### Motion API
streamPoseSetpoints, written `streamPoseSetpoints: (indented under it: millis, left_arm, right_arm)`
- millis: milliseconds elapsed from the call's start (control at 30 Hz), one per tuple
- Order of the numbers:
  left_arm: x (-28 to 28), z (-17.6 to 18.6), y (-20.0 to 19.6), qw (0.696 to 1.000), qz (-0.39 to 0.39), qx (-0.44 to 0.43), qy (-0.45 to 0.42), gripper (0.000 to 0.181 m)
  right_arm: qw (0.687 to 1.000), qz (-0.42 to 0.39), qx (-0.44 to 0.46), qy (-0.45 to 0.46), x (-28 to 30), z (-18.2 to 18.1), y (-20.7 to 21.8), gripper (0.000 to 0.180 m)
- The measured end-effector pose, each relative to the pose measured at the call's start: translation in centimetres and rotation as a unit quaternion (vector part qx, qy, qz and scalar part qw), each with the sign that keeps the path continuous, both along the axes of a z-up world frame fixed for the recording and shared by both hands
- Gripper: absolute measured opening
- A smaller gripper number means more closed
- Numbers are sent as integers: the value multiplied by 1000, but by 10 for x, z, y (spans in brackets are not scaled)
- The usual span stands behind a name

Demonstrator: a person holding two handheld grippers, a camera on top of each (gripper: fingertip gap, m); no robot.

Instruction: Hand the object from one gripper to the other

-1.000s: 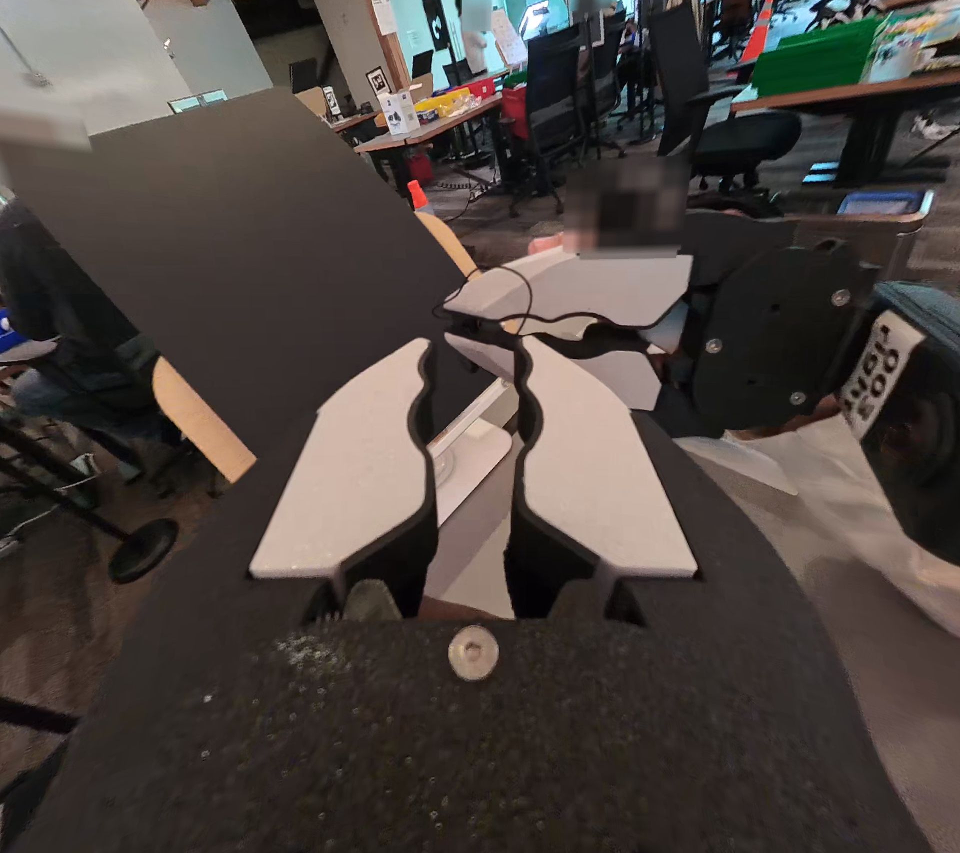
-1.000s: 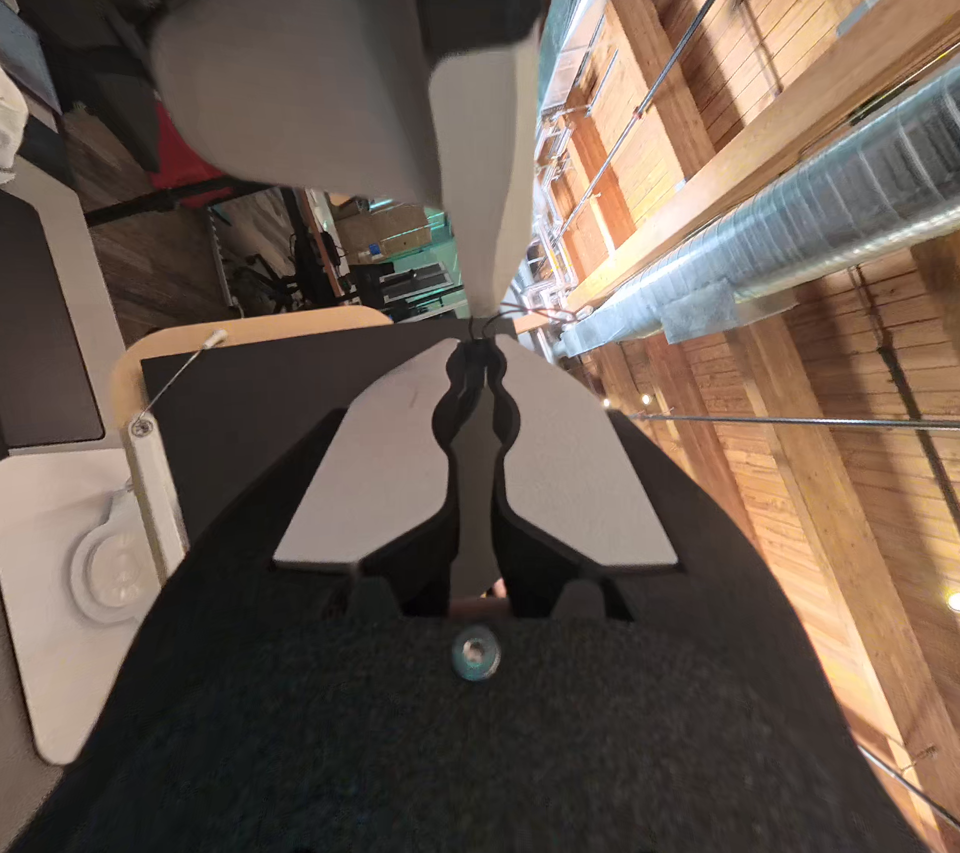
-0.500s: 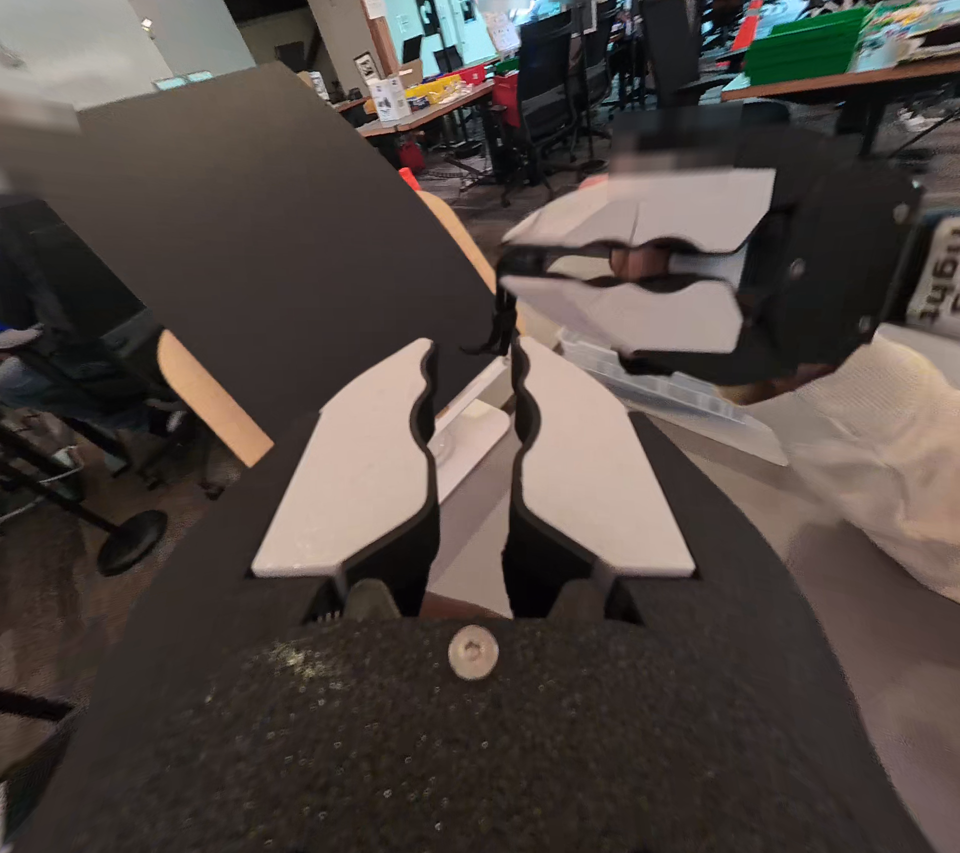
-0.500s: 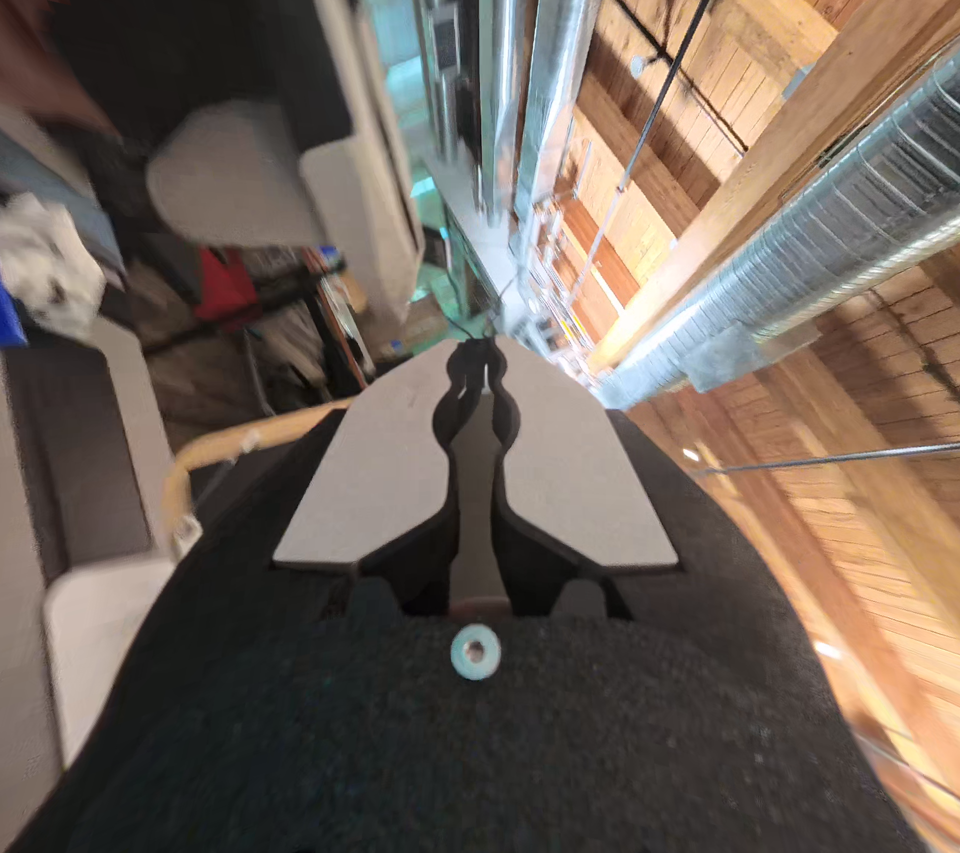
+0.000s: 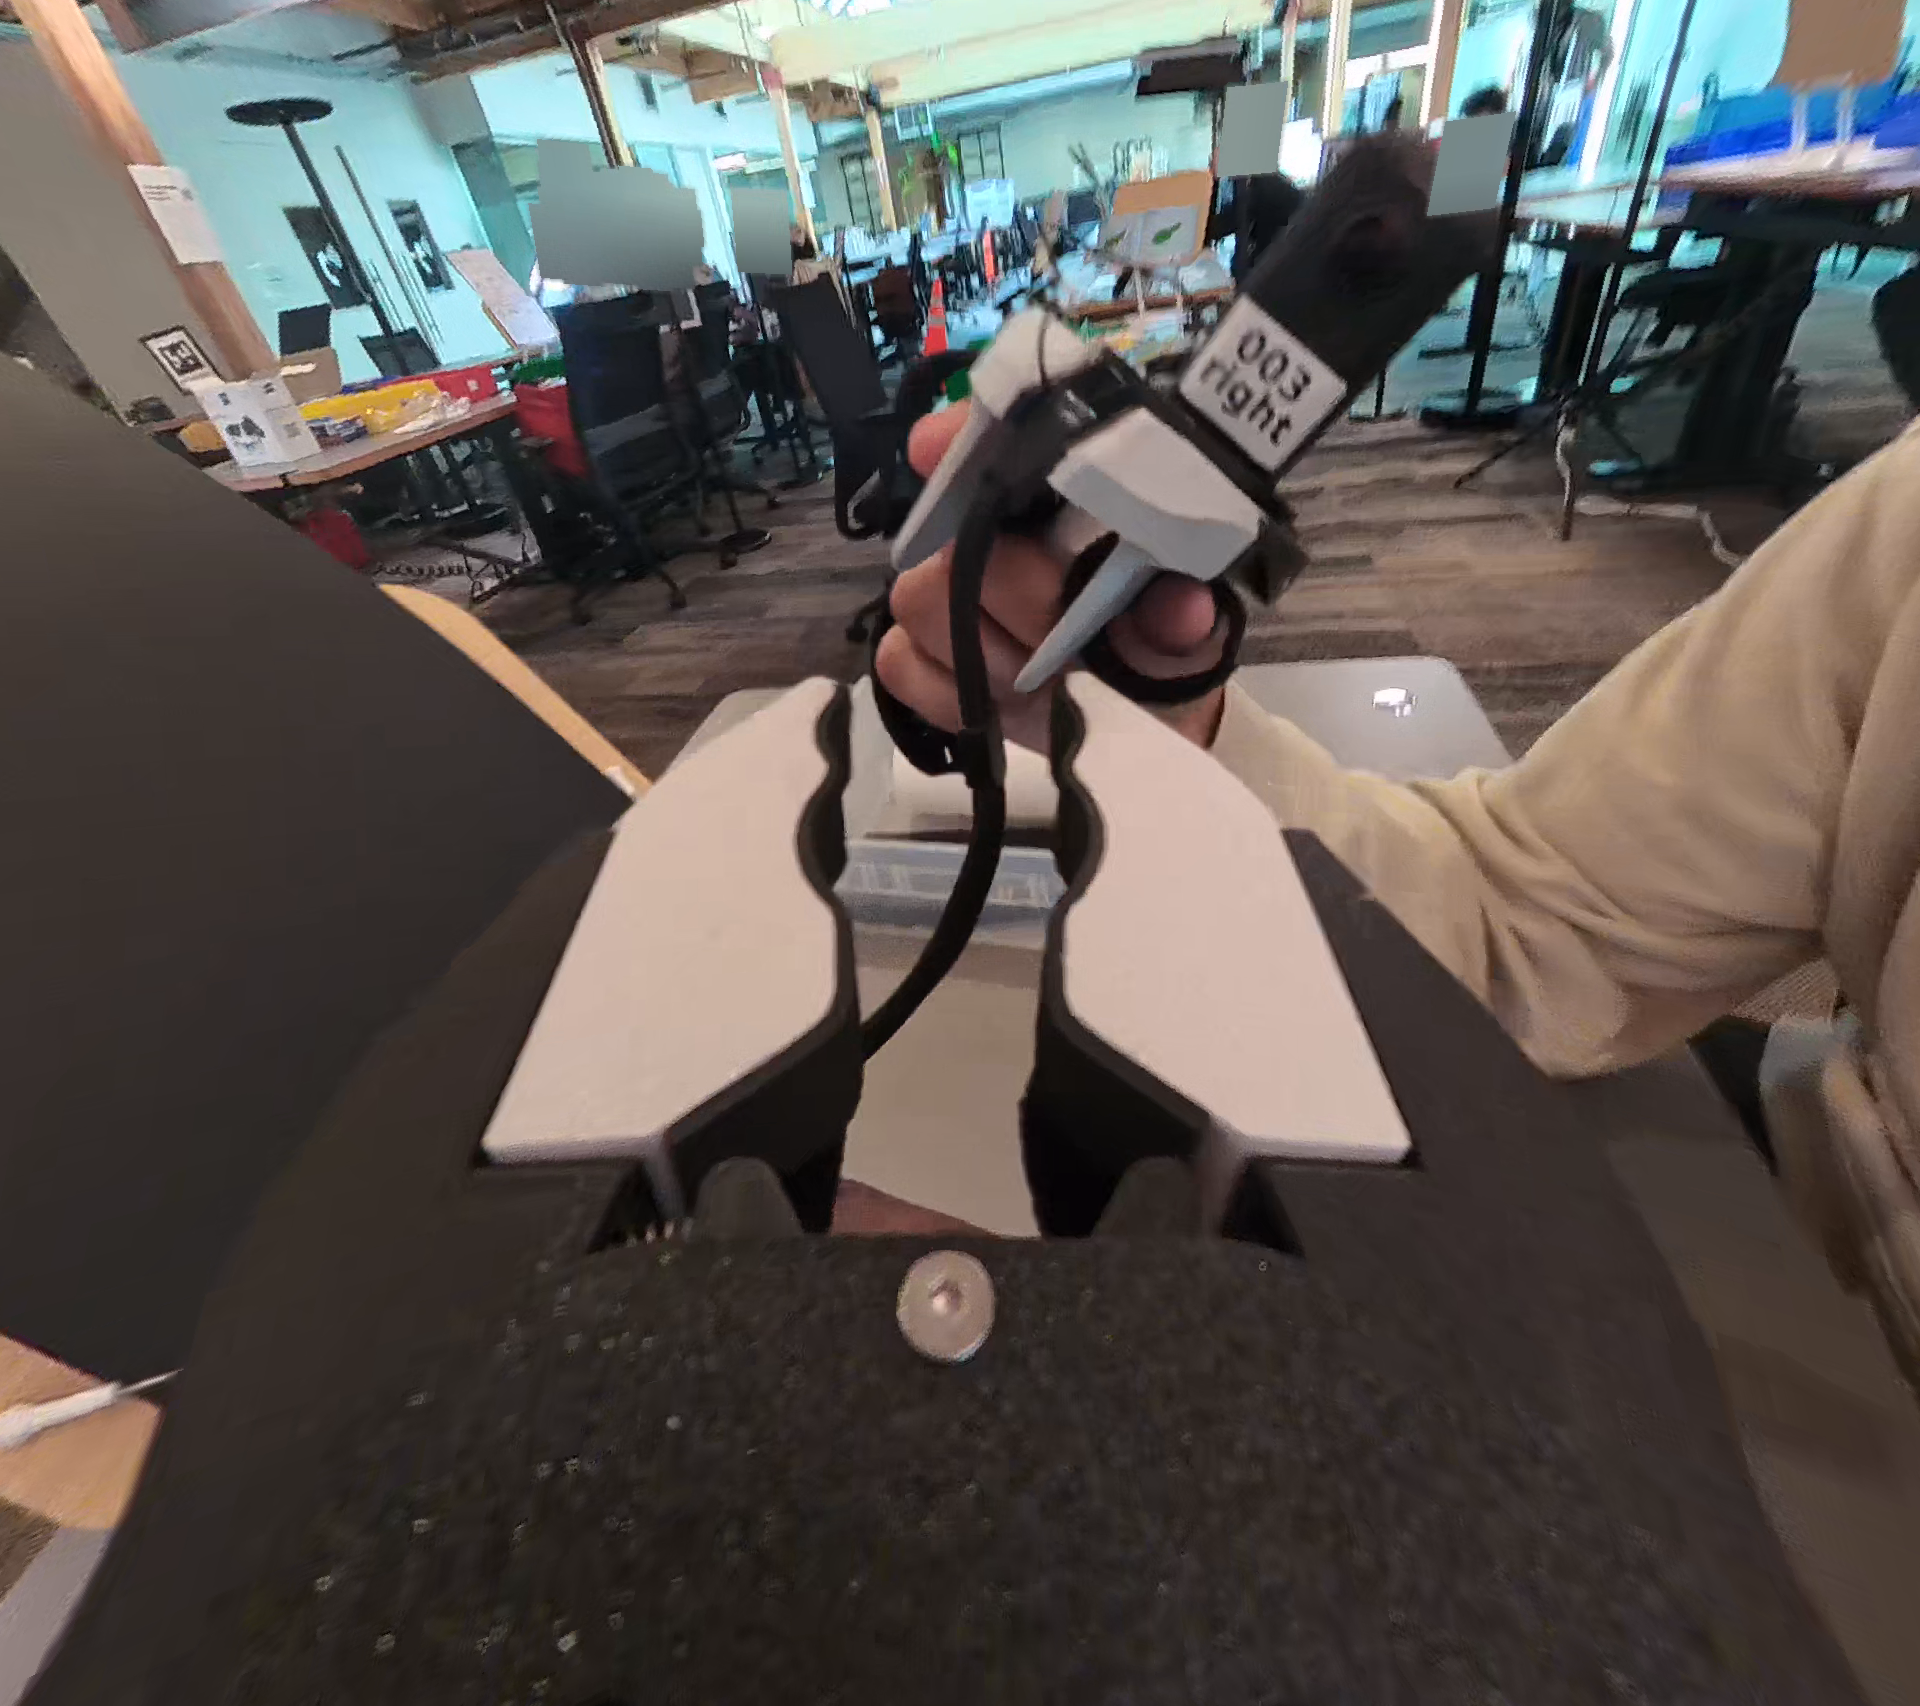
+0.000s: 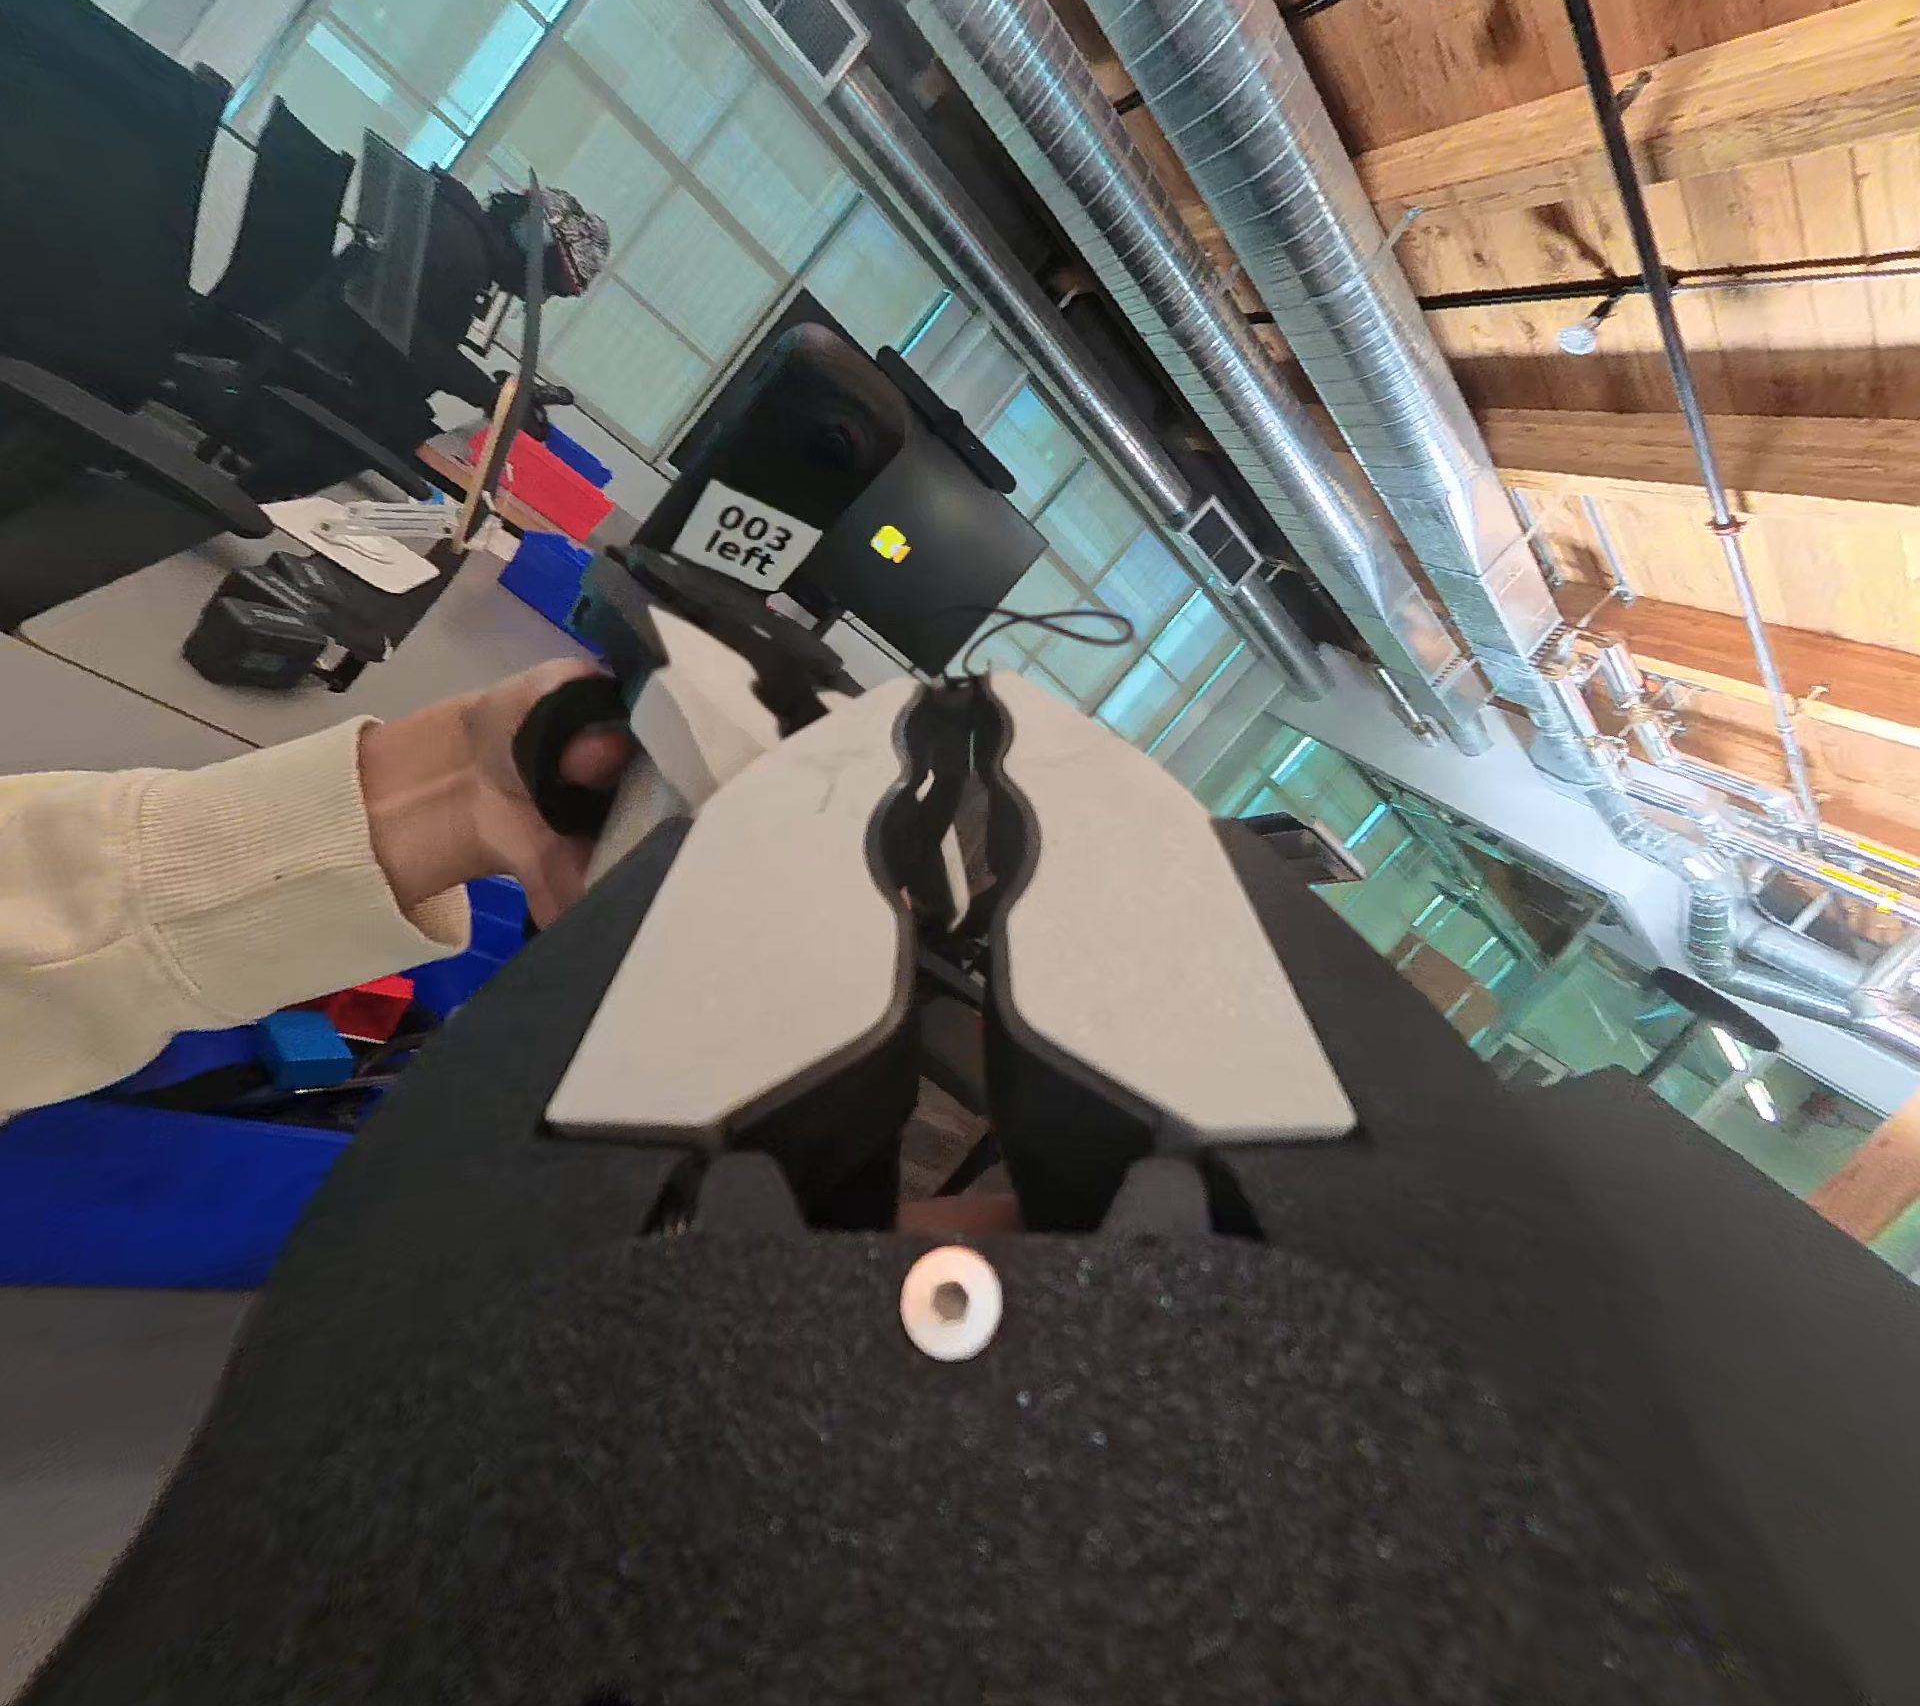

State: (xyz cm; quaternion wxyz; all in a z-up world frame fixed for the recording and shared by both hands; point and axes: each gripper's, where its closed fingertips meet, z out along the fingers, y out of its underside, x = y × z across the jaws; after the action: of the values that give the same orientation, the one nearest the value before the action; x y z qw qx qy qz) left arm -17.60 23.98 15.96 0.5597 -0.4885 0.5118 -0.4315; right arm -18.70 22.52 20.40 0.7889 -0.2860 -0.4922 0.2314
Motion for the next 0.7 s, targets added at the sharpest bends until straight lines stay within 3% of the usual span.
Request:
streamPoseSetpoints:
  millis: [67,233,367,433,500,600,700]
  left_arm:
    - [5,-9,-3,999,-5,20,26,5]
    - [-1,-5,22,996,73,25,38,5]
    - [-28,-13,59,963,222,116,96,5]
    - [-43,-26,76,930,294,155,159,5]
    - [-56,-40,89,889,345,195,229,5]
    - [-65,-57,100,834,385,238,317,5]
    - [-51,-68,95,831,360,249,344,6]
  right_arm:
    - [1000,0,-4,2,-1,1,0,8]
    - [999,-41,-10,7,4,-1,13,8]
    - [979,-93,-146,-106,8,-45,47,12]
    - [931,-106,-255,-240,14,-95,54,67]
    - [905,-202,-235,-291,36,-117,72,52]
    - [897,-265,-188,-300,45,-114,76,52]
    - [915,-234,-158,-288,27,-103,62,45]
